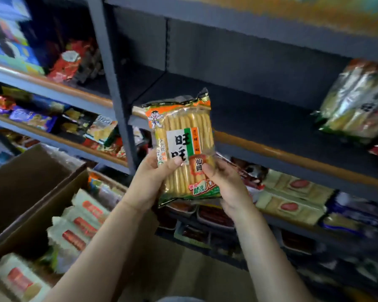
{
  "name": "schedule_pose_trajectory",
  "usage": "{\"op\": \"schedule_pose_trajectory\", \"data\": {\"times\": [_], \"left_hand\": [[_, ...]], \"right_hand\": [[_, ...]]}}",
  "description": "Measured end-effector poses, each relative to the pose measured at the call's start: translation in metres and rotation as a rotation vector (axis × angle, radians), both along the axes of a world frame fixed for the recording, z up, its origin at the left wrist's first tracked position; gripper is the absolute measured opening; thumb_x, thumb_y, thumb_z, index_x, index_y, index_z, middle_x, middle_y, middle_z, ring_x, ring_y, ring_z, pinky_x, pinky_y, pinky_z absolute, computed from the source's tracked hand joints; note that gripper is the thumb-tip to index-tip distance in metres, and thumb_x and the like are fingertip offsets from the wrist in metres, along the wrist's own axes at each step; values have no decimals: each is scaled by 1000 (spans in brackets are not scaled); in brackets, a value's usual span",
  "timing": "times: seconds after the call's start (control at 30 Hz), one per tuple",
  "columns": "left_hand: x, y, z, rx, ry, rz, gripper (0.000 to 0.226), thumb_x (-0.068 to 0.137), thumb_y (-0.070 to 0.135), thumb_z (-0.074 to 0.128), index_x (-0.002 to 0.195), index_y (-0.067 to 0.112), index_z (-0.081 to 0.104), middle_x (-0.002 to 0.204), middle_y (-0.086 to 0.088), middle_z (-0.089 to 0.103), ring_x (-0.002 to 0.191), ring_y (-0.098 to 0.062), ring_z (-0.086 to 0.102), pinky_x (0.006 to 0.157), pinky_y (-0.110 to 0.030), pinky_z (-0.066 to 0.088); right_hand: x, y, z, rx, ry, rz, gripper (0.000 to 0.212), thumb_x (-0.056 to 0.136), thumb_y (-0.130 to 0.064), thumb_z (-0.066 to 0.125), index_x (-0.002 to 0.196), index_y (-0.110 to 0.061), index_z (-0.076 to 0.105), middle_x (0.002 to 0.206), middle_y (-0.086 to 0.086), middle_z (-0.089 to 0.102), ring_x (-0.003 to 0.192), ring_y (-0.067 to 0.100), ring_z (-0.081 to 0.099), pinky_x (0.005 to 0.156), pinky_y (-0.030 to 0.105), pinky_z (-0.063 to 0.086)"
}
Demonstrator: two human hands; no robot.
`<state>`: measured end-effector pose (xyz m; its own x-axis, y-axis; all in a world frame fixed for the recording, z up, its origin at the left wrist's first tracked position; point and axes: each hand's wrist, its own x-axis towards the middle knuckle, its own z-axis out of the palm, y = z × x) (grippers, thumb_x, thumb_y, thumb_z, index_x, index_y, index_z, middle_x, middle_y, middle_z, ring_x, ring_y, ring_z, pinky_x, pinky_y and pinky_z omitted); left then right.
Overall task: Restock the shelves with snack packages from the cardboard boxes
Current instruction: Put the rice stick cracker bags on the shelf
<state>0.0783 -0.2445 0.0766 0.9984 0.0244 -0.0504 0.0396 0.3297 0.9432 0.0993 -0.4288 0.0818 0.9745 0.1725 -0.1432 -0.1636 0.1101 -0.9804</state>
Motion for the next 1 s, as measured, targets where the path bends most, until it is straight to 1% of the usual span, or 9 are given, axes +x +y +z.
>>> {"op": "schedule_pose_trajectory", "data": {"times": [0.1,0.2,0.33,0.47,0.53,0.67,0.8,0.9,1.0], "left_hand": [[19,-66,29,81,-56,-69,39,87,19,76,121,7,61,104,1,76,97,-16,71,79,-27,57],[37,-133,51,211,-115,-141,24,86,13,73,109,11,68,93,5,76,90,-9,70,77,-19,52],[61,-219,69,399,-185,-203,26,82,18,82,106,16,71,87,8,76,86,-6,71,74,-18,54],[92,-292,74,525,-221,-221,28,82,24,84,106,16,71,94,1,76,95,-17,73,87,-30,58],[109,-323,77,554,-238,-222,27,84,23,82,107,16,69,97,2,72,98,-17,71,85,-26,54],[145,-376,80,583,-263,-206,32,84,24,83,109,23,63,102,8,65,98,-9,64,80,-15,49],[175,-408,71,564,-234,-151,34,83,21,83,110,25,63,101,11,66,94,-6,63,75,-16,48],[191,-419,60,606,-200,-104,34,83,22,83,110,24,63,96,15,64,93,-9,63,76,-20,48],[201,-424,54,646,-179,-80,35,83,22,82,113,20,64,99,9,65,89,-7,62,72,-20,48]], "right_hand": [[1,-71,31,42,-68,-218,24,78,-38,80,94,-21,76,100,10,77,95,27,72,94,45,54],[-1,-146,58,-28,-144,-368,11,82,-40,71,85,-32,78,93,1,77,91,17,72,89,39,53],[-3,-235,69,-161,-228,-544,10,93,-32,69,99,-24,70,95,-2,76,89,9,71,82,27,54],[1,-306,75,-225,-293,-771,24,94,-17,68,113,-10,56,91,-9,63,71,-13,59,63,4,43],[8,-335,75,-255,-285,-764,19,96,-13,63,113,-5,60,96,-8,63,84,-6,61,62,0,40],[27,-372,78,-343,-282,-650,28,99,-17,58,124,-24,66,125,-11,64,116,6,57,81,7,41],[52,-391,78,-367,-262,-577,39,96,-34,63,135,-30,59,142,-10,54,133,11,48,111,33,40],[66,-395,72,-404,-244,-542,56,89,-49,68,141,-34,52,150,-10,46,138,11,41,115,38,35],[76,-396,67,-423,-256,-523,67,86,-52,70,146,-32,46,153,-7,42,141,14,36,116,39,32]]}}
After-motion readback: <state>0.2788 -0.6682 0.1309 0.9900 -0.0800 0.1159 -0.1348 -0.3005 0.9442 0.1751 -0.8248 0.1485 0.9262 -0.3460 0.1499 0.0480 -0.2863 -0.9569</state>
